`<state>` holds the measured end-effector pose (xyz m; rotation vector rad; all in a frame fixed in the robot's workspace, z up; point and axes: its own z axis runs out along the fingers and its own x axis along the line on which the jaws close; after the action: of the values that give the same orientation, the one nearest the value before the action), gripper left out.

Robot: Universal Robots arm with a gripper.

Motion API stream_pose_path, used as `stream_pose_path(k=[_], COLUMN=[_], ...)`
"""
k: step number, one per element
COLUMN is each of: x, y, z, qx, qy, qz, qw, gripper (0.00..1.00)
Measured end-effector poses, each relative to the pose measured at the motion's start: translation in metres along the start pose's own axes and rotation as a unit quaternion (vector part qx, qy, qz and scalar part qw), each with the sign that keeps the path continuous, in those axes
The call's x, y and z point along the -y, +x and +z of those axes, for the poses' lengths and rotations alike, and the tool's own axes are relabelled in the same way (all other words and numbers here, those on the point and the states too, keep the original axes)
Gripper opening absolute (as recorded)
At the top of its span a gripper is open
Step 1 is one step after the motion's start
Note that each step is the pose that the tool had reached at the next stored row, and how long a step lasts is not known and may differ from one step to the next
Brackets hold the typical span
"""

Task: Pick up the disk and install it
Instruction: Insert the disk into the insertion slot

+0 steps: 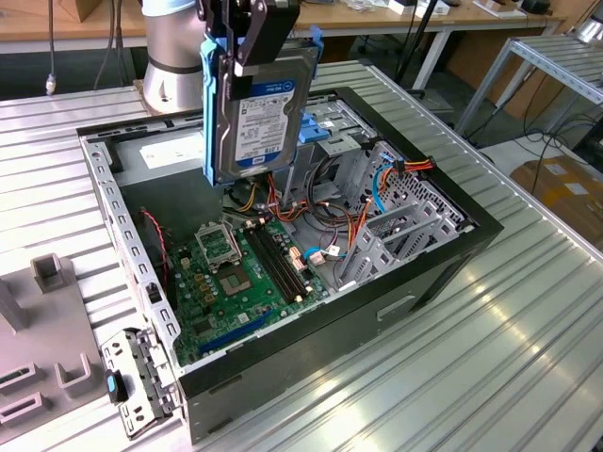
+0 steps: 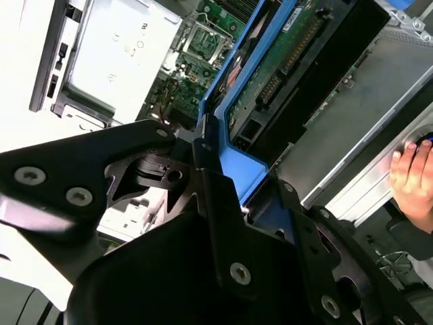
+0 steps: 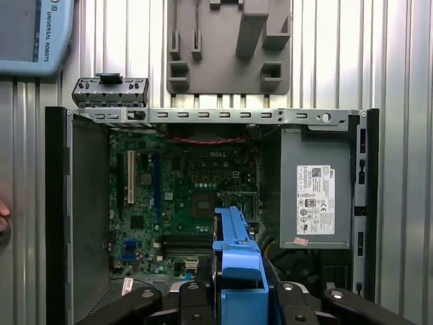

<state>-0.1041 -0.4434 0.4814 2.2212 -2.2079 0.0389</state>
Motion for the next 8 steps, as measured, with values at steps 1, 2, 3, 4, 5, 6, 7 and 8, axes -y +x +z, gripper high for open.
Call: stream_pose_path(k=[1, 2, 3, 4, 5, 6, 7, 8], x=[0.0000, 0.0000, -0.0001, -0.0001, -0.0001, -0.0001, -0.0001, -0.0002], y=[0.0025, 0.0045, 0.0084, 0.0113, 0.0141, 0.0161, 0.0199, 0.0207], z=[0.0001, 0.0002, 0.0003, 0.0003, 0.0004, 0.0004, 0.0005, 0.0006], qx=[0.0000, 0.0001, 0.0001, 0.0000, 0.0000, 0.0001, 0.0001, 0.0001], qy=[0.0000, 0.0000, 0.0001, 0.0000, 0.0000, 0.0000, 0.0000, 0.0000], qz=[0.000, 0.000, 0.000, 0.000, 0.000, 0.000, 0.000, 0.000], qw=[1.00000, 1.00000, 1.00000, 1.00000, 1.00000, 1.00000, 1.00000, 1.00000], gripper=[0.37, 0.37, 0.37, 0.37, 0.37, 0.37, 0.37, 0.37])
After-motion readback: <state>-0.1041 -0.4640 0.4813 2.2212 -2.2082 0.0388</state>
